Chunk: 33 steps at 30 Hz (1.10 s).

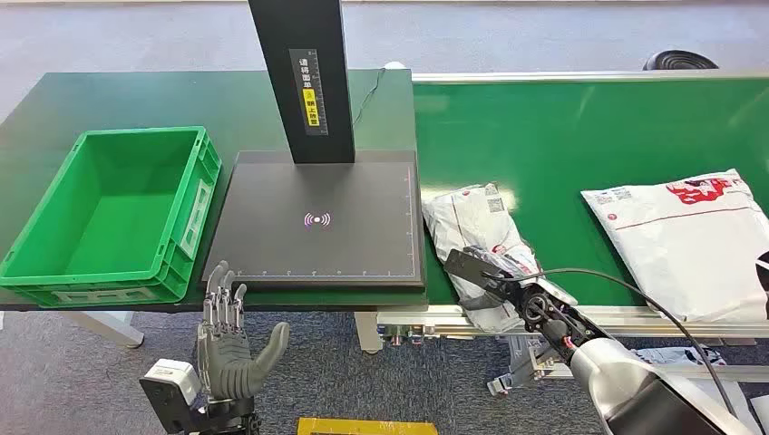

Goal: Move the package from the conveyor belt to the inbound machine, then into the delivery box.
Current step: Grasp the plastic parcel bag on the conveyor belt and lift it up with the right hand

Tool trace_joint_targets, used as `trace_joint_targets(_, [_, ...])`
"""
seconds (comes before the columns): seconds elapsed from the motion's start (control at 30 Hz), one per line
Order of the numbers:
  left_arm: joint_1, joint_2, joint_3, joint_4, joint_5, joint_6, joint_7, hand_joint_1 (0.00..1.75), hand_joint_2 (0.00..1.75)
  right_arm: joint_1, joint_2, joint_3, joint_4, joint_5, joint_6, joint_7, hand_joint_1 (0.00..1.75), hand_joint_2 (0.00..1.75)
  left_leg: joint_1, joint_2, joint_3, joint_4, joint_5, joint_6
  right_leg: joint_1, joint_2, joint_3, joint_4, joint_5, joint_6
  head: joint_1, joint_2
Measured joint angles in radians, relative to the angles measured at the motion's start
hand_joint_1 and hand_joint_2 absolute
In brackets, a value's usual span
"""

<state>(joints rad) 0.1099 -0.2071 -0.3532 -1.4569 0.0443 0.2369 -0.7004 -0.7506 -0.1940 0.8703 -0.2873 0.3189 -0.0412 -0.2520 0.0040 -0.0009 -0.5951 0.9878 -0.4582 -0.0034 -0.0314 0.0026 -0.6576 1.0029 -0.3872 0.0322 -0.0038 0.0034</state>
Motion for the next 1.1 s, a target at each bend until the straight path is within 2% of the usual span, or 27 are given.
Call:
trace_joint_targets(0.03, [0.0, 0.0, 0.0, 0.0, 0.0, 0.0, 0.0, 0.0, 1.75, 0.0, 0.0, -0.001, 0.0, 0.0, 0.0, 0.0, 0.24, 1.75, 0.0, 0.0, 0.0, 0.0, 0.0, 0.0, 0.0, 0.0, 0.0, 0.0, 0.0, 0.0, 0.0, 0.0])
trace_joint_targets(0.07, [0.0, 0.0, 0.0, 0.0, 0.0, 0.0, 0.0, 0.0, 1.75, 0.0, 0.001, -0.001, 0.0, 0.0, 0.0, 0.0, 0.56, 1.75, 0.0, 0.0, 0.0, 0.0, 0.0, 0.0, 0.0, 0.0, 0.0, 0.0, 0.0, 0.0, 0.0, 0.0])
trace_joint_targets(0.1, [0.0, 0.0, 0.0, 0.0, 0.0, 0.0, 0.0, 0.0, 1.75, 0.001, 0.002, -0.003, 0.0, 0.0, 0.0, 0.0, 0.99, 1.75, 0.0, 0.0, 0.0, 0.0, 0.0, 0.0, 0.0, 0.0, 0.0, 0.0, 0.0, 0.0, 0.0, 0.0])
trace_joint_targets(0.17, [0.0, 0.0, 0.0, 0.0, 0.0, 0.0, 0.0, 0.0, 1.75, 0.001, 0.003, -0.006, 0.0, 0.0, 0.0, 0.0, 1.67, 1.75, 0.0, 0.0, 0.0, 0.0, 0.0, 0.0, 0.0, 0.0, 0.0, 0.0, 0.0, 0.0, 0.0, 0.0])
trace_joint_targets(0.2, [0.0, 0.0, 0.0, 0.0, 0.0, 0.0, 0.0, 0.0, 1.75, 0.001, 0.004, -0.009, 0.0, 0.0, 0.0, 0.0, 1.73, 1.75, 0.0, 0.0, 0.0, 0.0, 0.0, 0.0, 0.0, 0.0, 0.0, 0.0, 0.0, 0.0, 0.0, 0.0])
trace_joint_targets(1.1, [0.009, 0.0, 0.002, 0.0, 0.001, 0.006, 0.0, 0.0, 1.75, 0.005, 0.014, -0.077, 0.0, 0.029, 0.0, -0.043, 1.75, 1.75, 0.0, 0.0, -0.001, 0.0, 0.0, 0.0, 0.0, -0.001, 0.0, 0.0, 0.0, 0.0, 0.0, 0.0])
